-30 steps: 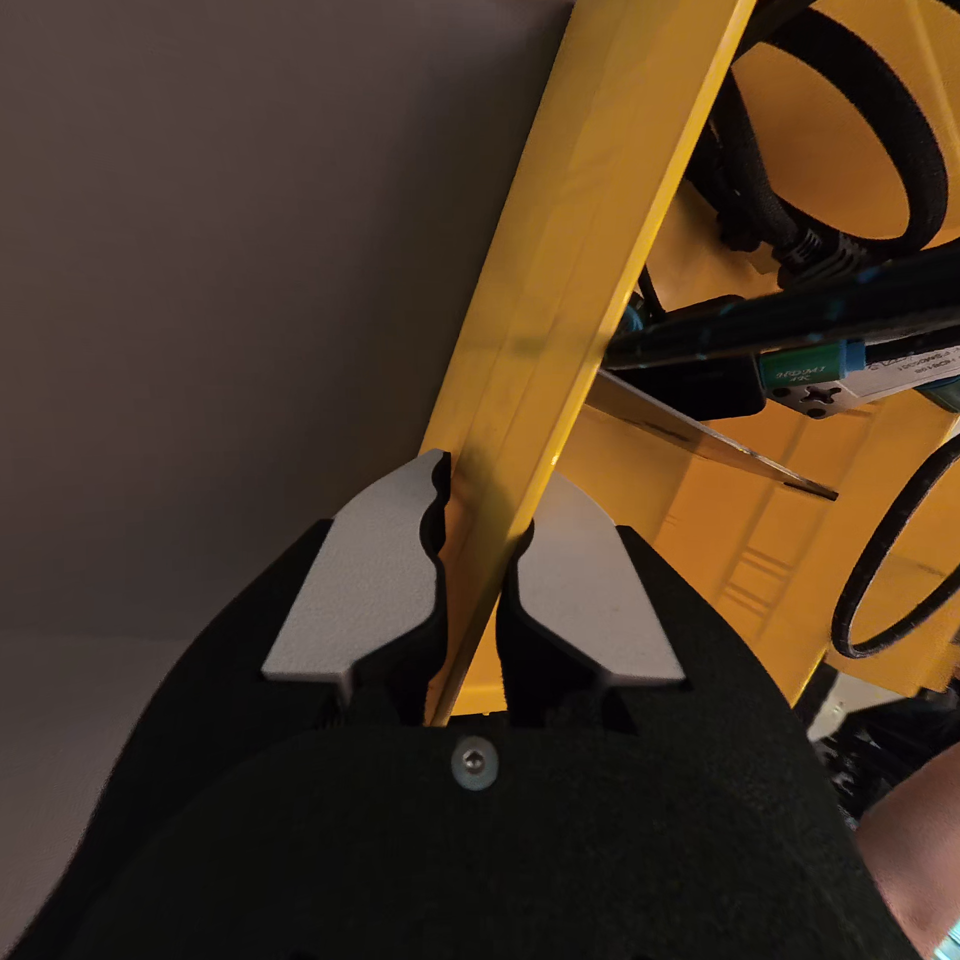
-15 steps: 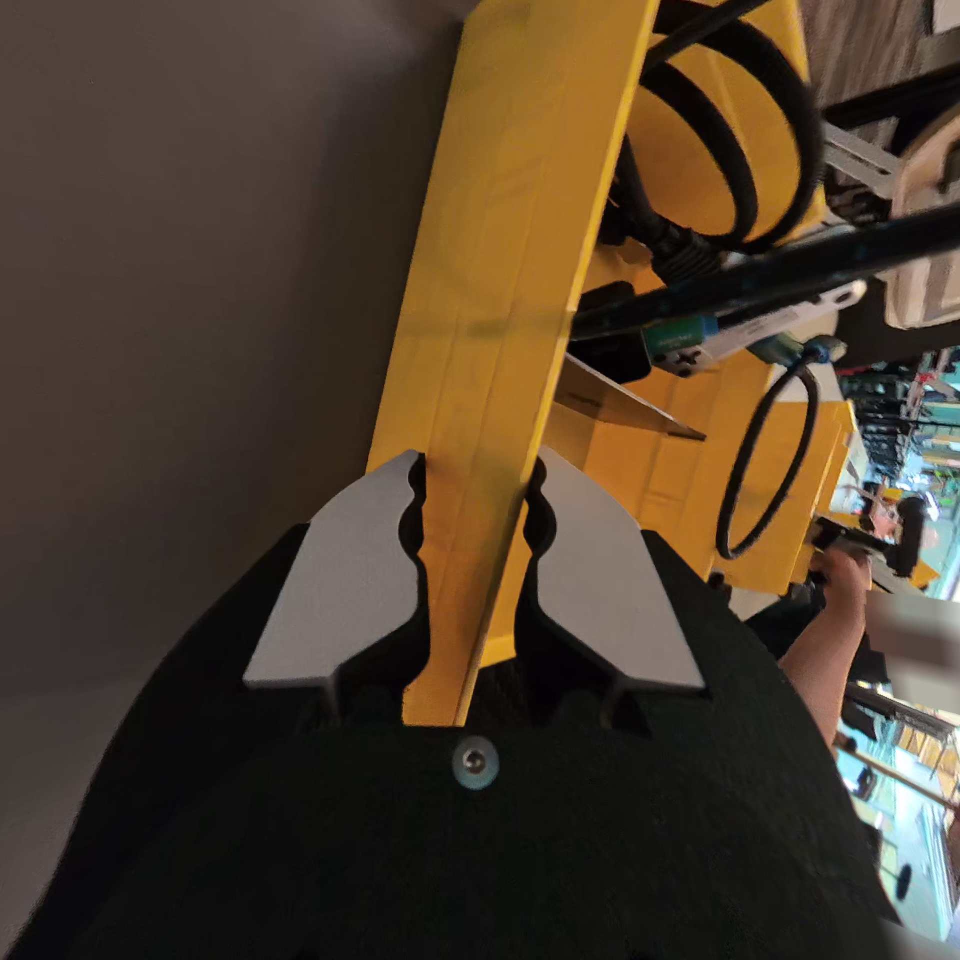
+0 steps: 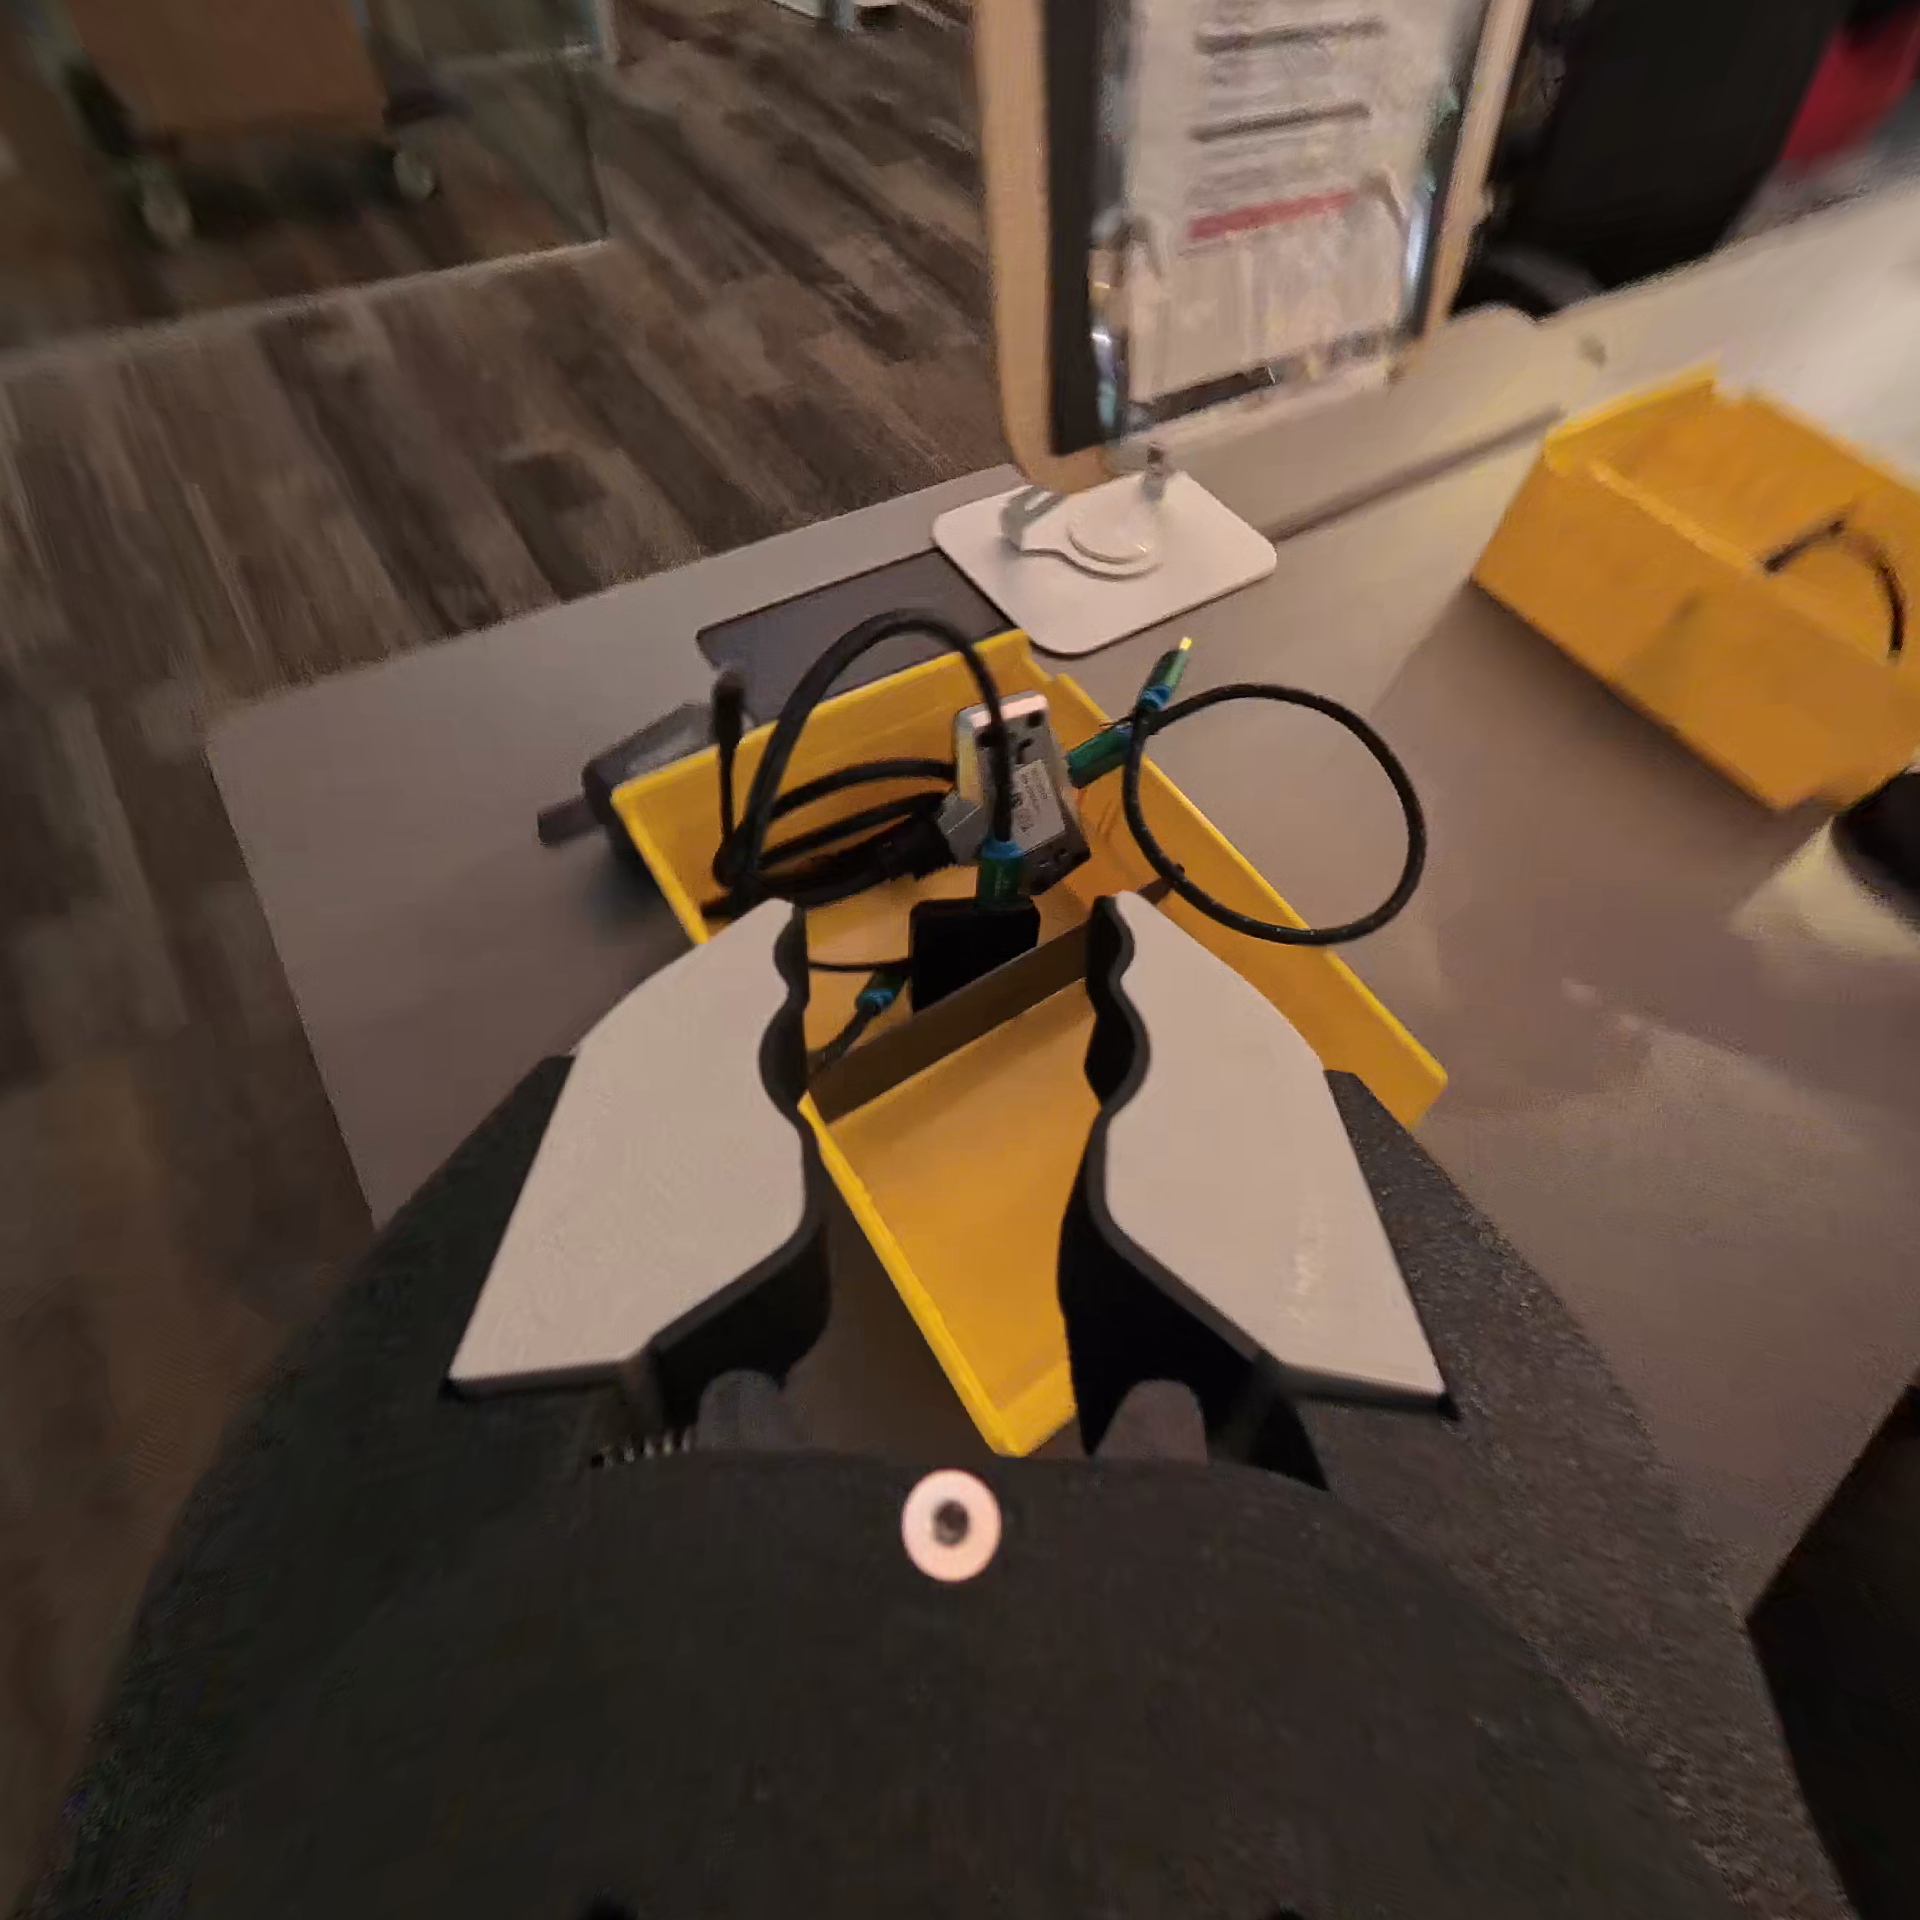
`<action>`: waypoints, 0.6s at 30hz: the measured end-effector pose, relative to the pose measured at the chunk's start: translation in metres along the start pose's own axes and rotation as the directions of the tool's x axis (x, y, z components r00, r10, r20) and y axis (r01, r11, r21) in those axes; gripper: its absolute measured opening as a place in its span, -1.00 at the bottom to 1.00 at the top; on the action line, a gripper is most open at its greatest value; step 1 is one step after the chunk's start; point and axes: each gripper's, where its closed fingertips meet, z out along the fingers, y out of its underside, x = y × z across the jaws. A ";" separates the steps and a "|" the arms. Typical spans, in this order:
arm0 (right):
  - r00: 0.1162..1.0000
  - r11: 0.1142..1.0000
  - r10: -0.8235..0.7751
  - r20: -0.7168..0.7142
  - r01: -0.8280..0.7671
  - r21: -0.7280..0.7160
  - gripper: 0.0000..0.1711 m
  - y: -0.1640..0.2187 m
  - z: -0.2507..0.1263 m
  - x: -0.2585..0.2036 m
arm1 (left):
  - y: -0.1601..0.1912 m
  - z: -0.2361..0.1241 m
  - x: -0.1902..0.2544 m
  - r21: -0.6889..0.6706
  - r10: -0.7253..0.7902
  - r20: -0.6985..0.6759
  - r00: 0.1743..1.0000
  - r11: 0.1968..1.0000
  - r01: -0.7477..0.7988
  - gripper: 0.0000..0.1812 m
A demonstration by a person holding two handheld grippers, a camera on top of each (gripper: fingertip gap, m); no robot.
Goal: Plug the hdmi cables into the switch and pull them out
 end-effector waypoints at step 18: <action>0.830 0.849 -0.439 0.344 0.258 0.461 -0.39 0.040 0.010 -0.223 | -0.030 0.166 0.035 -0.554 0.656 -0.339 0.674 0.440 -0.707 -0.57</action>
